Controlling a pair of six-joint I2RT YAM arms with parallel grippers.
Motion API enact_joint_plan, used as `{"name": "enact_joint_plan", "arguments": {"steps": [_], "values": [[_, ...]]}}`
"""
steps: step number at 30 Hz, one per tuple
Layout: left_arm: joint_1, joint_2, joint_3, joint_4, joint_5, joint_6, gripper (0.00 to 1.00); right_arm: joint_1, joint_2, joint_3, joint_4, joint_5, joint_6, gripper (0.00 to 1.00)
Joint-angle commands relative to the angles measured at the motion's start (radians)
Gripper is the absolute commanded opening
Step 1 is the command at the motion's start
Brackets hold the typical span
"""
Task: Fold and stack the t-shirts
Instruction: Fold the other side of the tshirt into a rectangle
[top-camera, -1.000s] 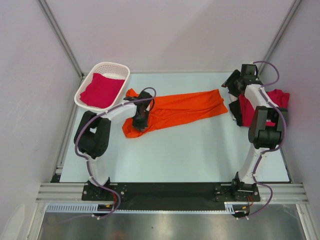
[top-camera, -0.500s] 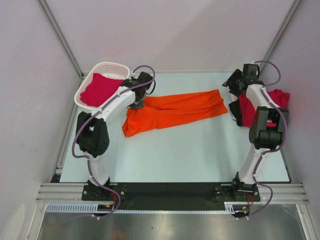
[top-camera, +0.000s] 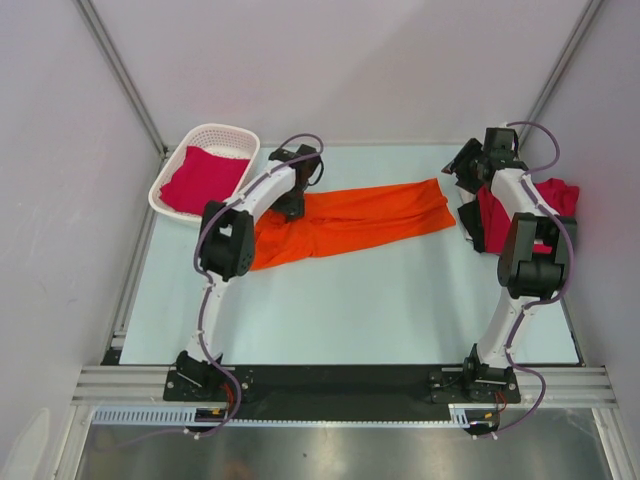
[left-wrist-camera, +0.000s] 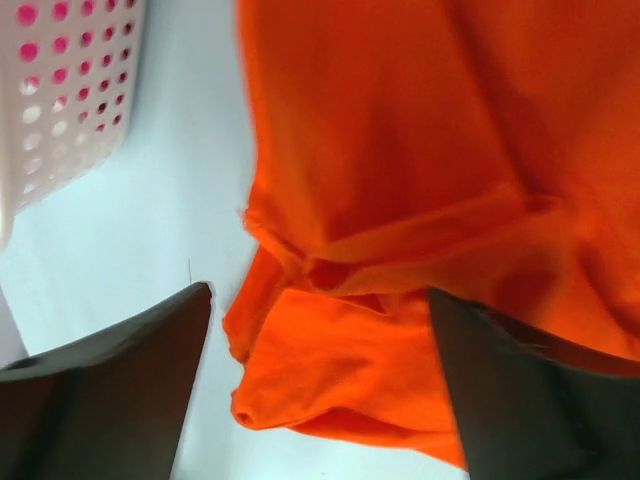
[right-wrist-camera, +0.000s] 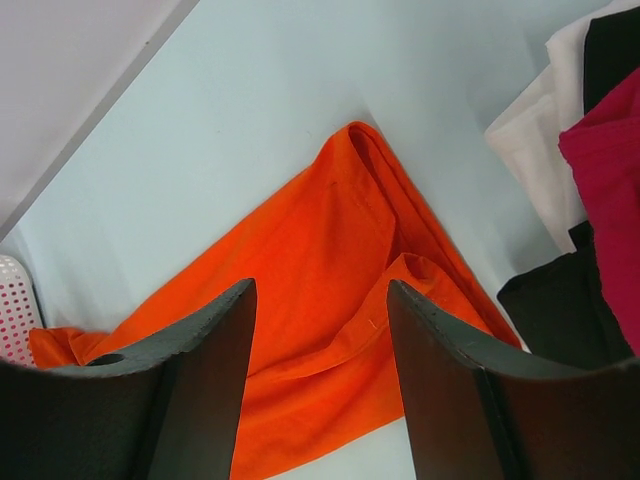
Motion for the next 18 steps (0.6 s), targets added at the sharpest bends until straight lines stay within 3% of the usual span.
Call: {"name": "enact_joint_plan", "arguments": {"steps": [1,6,8,9,11,12,13,18], "values": [[0.057,-0.148,-0.073,-0.071,-0.019,-0.135,1.0,-0.01,-0.055,0.003,-0.018,0.01,-0.035,0.61],[0.058,-0.285,-0.198,-0.007,-0.022,-0.141,1.0,-0.038,-0.086,-0.06,-0.033,-0.016,-0.052,0.61],[0.058,-0.332,-0.238,0.013,-0.01,-0.122,1.0,-0.044,-0.098,-0.08,-0.041,-0.06,-0.057,0.53],[0.058,-0.346,-0.251,0.042,0.0,-0.109,0.88,-0.046,-0.104,-0.103,-0.047,-0.08,-0.063,0.49],[0.057,-0.371,-0.297,0.08,0.042,-0.067,0.6,-0.046,-0.118,-0.128,-0.046,-0.144,-0.078,0.11],[0.055,-0.383,-0.311,0.109,0.058,-0.057,0.16,-0.046,-0.124,-0.153,-0.046,-0.159,-0.078,0.0],[0.055,-0.388,-0.325,0.129,0.081,-0.041,0.0,-0.04,-0.129,-0.166,-0.035,-0.207,-0.083,0.0],[0.049,-0.346,-0.347,0.183,0.231,0.022,0.0,0.0,-0.055,-0.145,-0.093,-0.323,-0.138,0.0]]}}
